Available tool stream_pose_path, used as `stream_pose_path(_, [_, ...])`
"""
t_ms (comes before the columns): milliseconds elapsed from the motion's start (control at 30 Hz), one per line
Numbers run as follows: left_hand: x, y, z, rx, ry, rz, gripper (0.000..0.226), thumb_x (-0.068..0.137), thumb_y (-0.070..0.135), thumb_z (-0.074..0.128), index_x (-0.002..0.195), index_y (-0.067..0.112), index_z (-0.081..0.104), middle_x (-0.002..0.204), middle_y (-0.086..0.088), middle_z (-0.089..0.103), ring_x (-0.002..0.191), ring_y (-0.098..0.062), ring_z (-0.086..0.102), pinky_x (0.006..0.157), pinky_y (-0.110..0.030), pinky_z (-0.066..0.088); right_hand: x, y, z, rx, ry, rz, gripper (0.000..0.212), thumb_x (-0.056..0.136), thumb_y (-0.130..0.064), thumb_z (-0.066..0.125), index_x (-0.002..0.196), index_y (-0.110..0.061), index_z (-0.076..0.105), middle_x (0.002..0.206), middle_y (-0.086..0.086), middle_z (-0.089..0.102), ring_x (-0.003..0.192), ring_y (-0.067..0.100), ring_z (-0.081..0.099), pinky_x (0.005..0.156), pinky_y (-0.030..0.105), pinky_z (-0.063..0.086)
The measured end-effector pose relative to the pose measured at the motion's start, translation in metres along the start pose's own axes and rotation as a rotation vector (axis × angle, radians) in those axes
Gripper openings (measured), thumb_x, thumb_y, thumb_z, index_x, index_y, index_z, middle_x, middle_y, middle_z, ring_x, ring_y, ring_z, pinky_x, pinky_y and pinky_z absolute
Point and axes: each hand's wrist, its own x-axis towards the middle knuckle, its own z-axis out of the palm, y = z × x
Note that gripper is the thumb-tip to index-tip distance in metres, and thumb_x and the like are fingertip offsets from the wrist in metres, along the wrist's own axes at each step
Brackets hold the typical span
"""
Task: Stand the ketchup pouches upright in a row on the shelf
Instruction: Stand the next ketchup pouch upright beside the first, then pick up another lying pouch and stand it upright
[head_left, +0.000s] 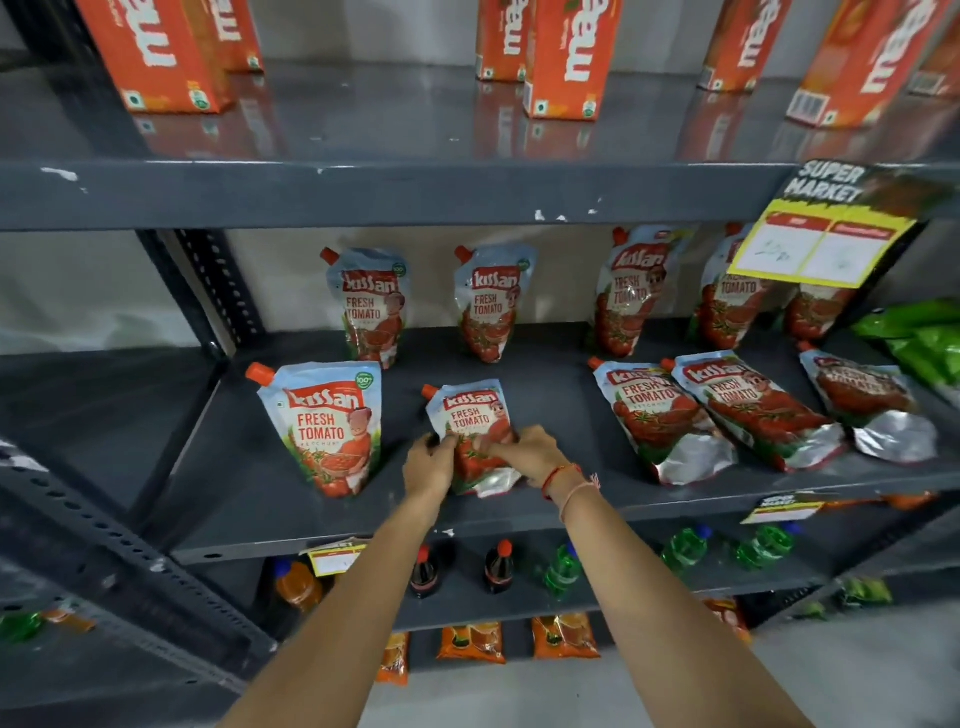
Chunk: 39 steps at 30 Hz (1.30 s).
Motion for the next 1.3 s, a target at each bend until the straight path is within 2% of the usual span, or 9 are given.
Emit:
stream_pose_path(167, [0.001, 0.009, 0.002, -0.159, -0.149, -0.114, 0.042, 0.090, 0.040, 0.048, 0.118, 0.011, 0.056, 0.116, -0.010, 0.065, 0.100, -0.028, 0.063, 0.093, -0.041, 0.049, -0.007, 0.012, 0.003, 0.088, -0.078, -0.083, 0.044, 0.065, -0.037, 0.082, 0.095, -0.014, 0.061, 0.101, 0.004, 0.070, 0.092, 0.017, 0.066, 0.088, 0.030, 0.053])
stream_pose_path(300, [-0.005, 0.023, 0.001, -0.191, -0.142, 0.107, 0.021, 0.096, 0.033, 0.041, 0.105, 0.016, 0.048, 0.087, 0.002, 0.061, 0.078, -0.013, 0.059, 0.064, -0.028, 0.047, -0.023, 0.003, -0.002, 0.115, -0.005, -0.228, 0.061, 0.068, -0.027, 0.082, 0.114, -0.010, 0.046, 0.119, 0.006, 0.063, 0.108, 0.020, 0.062, 0.093, 0.033, 0.051])
stream_pose_path(500, [-0.012, 0.041, -0.002, -0.111, -0.128, 0.444, 0.018, 0.098, 0.021, 0.036, 0.092, 0.008, 0.047, 0.077, 0.006, 0.054, 0.071, -0.002, 0.050, 0.051, -0.003, 0.042, -0.026, -0.008, -0.013, 0.077, 0.209, -0.382, 0.065, 0.066, -0.014, 0.082, 0.116, -0.011, 0.041, 0.121, 0.007, 0.061, 0.111, 0.021, 0.060, 0.087, 0.033, 0.053])
stream_pose_path(733, [-0.018, 0.029, -0.004, -0.100, -0.086, 0.513, 0.018, 0.098, 0.019, 0.036, 0.092, 0.006, 0.047, 0.078, 0.005, 0.054, 0.073, -0.004, 0.051, 0.055, -0.004, 0.043, -0.024, -0.001, -0.006, -0.002, 0.218, -0.402, 0.066, 0.069, -0.026, 0.080, 0.120, -0.016, 0.039, 0.125, 0.007, 0.058, 0.117, 0.022, 0.056, 0.095, 0.041, 0.052])
stream_pose_path(867, [-0.011, 0.020, -0.009, -0.019, -0.119, 0.458, 0.020, 0.096, 0.021, 0.041, 0.102, 0.006, 0.053, 0.098, -0.004, 0.062, 0.096, -0.019, 0.057, 0.076, -0.021, 0.047, -0.026, 0.004, -0.002, 0.008, 0.195, -0.389, 0.062, 0.074, -0.029, 0.077, 0.121, -0.013, 0.040, 0.126, 0.008, 0.058, 0.118, 0.022, 0.057, 0.095, 0.038, 0.052])
stream_pose_path(967, [-0.022, 0.009, -0.012, 0.013, 0.044, 0.444, 0.026, 0.094, 0.018, 0.046, 0.115, 0.004, 0.053, 0.109, -0.006, 0.058, 0.099, -0.016, 0.054, 0.084, -0.026, 0.042, -0.029, 0.008, -0.004, 0.023, 0.226, -0.408, 0.067, 0.069, -0.036, 0.079, 0.122, -0.016, 0.042, 0.125, 0.006, 0.058, 0.117, 0.021, 0.055, 0.097, 0.042, 0.051])
stream_pose_path(1067, [-0.039, -0.004, -0.007, -0.020, 0.181, 0.534, 0.019, 0.092, 0.015, 0.049, 0.107, 0.004, 0.056, 0.106, -0.012, 0.062, 0.094, -0.022, 0.059, 0.079, -0.025, 0.042, -0.038, 0.013, -0.018, 0.072, 0.331, -0.456, 0.071, 0.072, -0.037, 0.077, 0.130, -0.013, 0.043, 0.122, 0.007, 0.055, 0.112, 0.018, 0.052, 0.094, 0.033, 0.047])
stream_pose_path(1200, [-0.061, -0.002, 0.022, 0.099, -0.041, 0.698, 0.009, 0.091, 0.009, 0.051, 0.093, 0.007, 0.059, 0.089, 0.002, 0.062, 0.078, 0.001, 0.058, 0.067, -0.004, 0.044, -0.041, 0.013, -0.060, 0.046, 0.476, -0.523, 0.047, 0.082, -0.035, 0.068, 0.120, -0.012, 0.054, 0.118, 0.008, 0.058, 0.106, 0.017, 0.054, 0.091, 0.032, 0.047])
stream_pose_path(1300, [-0.065, 0.016, 0.061, 0.257, -0.252, 0.746, 0.015, 0.088, 0.004, 0.051, 0.086, 0.016, 0.060, 0.080, 0.006, 0.063, 0.071, -0.004, 0.063, 0.068, -0.013, 0.049, -0.032, 0.017, -0.104, -0.086, 0.605, -0.519, 0.031, 0.086, -0.029, 0.062, 0.108, -0.007, 0.060, 0.109, 0.015, 0.062, 0.104, 0.028, 0.056, 0.086, 0.035, 0.044])
